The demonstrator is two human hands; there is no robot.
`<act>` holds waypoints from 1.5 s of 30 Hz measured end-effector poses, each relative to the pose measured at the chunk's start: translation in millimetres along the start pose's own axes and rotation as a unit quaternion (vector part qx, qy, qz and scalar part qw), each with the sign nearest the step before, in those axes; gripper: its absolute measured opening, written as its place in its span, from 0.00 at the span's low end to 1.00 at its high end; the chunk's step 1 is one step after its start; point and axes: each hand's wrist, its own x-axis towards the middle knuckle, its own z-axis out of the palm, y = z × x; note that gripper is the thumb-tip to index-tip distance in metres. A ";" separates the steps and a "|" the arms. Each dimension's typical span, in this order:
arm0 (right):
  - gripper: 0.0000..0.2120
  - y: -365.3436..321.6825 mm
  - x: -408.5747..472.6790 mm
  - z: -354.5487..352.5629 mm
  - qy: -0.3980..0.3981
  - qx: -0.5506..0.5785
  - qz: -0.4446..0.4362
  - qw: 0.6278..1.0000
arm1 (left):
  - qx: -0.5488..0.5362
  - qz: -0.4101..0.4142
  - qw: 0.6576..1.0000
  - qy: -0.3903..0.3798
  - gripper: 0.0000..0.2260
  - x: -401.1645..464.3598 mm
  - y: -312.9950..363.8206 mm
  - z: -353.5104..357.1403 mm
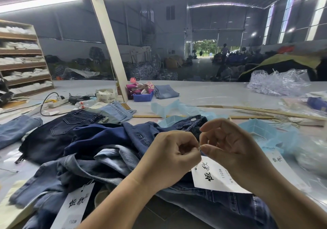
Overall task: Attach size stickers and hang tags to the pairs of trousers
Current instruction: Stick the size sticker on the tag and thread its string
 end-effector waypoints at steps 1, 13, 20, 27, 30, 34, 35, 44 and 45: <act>0.13 0.1 0.0 0.0 -0.003 -0.006 0.000 1.000 | -0.012 -0.003 1.000 -0.006 0.07 -0.2 -0.8 -0.1; 0.12 -2.3 1.4 -6.6 -0.022 0.049 0.021 0.998 | -0.141 -0.051 0.985 -0.083 0.04 0.5 -15.8 -6.6; 0.12 0.9 1.1 1.1 -0.068 0.078 0.033 0.994 | -0.199 -0.080 0.971 -0.107 0.11 3.9 -29.5 -15.4; 0.14 4.7 -0.2 6.8 -0.066 0.067 0.051 0.994 | -0.170 -0.084 0.977 -0.095 0.08 -2.2 -37.4 -15.6; 0.10 10.2 -1.2 11.0 -0.039 0.045 0.074 0.995 | -0.138 -0.081 0.985 -0.070 0.03 -7.1 -38.1 -9.3; 0.07 19.5 -7.4 17.7 -0.075 -0.073 0.111 0.988 | 0.006 -0.049 0.998 -0.033 0.04 -13.9 -36.8 0.9; 0.07 21.7 -9.2 19.0 -0.085 -0.114 0.112 0.983 | 0.045 -0.033 0.998 -0.033 0.06 -15.9 -37.1 1.8; 0.09 19.2 2.3 28.2 -0.043 -0.297 0.051 0.953 | 0.227 -0.077 0.960 -0.143 0.23 -22.8 -61.2 -43.6; 0.08 15.1 4.0 33.2 -0.019 -0.314 0.015 0.949 | 0.251 -0.073 0.952 -0.160 0.26 -22.0 -62.0 -43.9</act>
